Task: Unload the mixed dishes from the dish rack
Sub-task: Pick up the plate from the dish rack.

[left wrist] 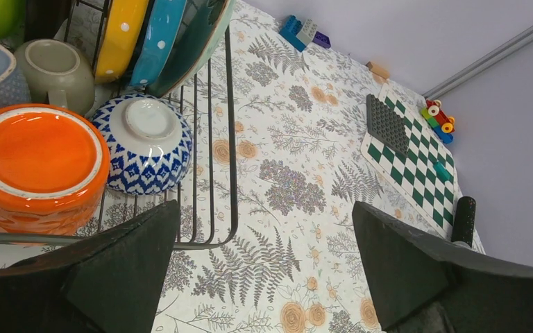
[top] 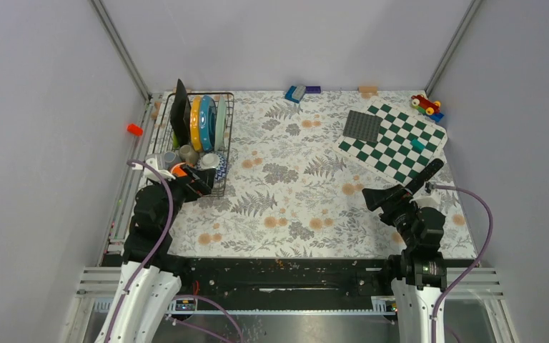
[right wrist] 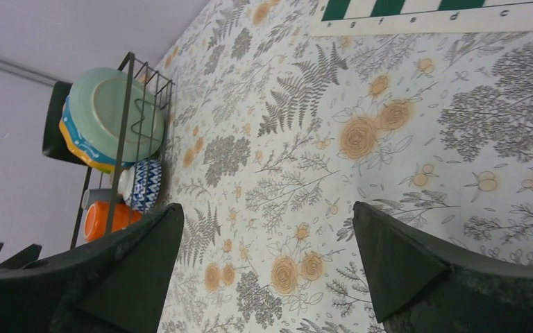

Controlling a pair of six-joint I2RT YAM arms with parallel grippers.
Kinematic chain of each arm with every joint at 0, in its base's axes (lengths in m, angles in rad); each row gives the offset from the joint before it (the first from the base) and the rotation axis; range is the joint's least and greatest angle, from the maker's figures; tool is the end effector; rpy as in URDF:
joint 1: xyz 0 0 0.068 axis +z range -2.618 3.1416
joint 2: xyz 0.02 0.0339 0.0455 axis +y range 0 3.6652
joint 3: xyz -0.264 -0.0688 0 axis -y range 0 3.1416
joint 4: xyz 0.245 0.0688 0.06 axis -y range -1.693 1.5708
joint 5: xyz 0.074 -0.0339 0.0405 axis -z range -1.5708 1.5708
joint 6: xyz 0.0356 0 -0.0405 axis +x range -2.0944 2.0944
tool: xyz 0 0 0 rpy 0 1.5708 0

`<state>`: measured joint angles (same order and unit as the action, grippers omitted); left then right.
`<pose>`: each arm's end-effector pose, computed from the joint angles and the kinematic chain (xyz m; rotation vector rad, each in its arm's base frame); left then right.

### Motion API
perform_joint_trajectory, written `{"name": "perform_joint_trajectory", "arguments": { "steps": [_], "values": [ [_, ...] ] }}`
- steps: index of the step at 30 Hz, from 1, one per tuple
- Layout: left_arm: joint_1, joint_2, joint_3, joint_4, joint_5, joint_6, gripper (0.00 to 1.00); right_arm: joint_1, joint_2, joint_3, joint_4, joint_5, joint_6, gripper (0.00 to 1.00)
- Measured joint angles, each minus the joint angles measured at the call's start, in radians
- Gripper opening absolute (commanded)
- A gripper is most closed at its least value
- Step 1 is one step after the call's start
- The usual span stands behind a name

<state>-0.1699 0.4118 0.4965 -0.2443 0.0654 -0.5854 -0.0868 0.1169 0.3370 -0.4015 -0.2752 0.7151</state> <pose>0.1231 -0.0235 0.2823 -0.3166 1.7408 -0.6094 0.0908 0.0018 0.2368 0.5073 1.7246 0.6950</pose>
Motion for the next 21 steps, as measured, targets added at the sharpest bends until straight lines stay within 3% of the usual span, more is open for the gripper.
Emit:
{"name": "perform_joint_trajectory", "arguments": {
  "steps": [12, 21],
  "values": [
    [0.000, 0.111, -0.022, 0.044, 0.019, -0.015, 0.99, 0.000, -0.054, -0.108, 0.226, -0.191, 0.058, 0.99],
    [0.000, 0.250, -0.034, 0.182, 0.096, -0.025, 0.99, 0.000, -0.003, -0.127, 0.303, -0.216, 0.069, 0.99]
  ]
}}
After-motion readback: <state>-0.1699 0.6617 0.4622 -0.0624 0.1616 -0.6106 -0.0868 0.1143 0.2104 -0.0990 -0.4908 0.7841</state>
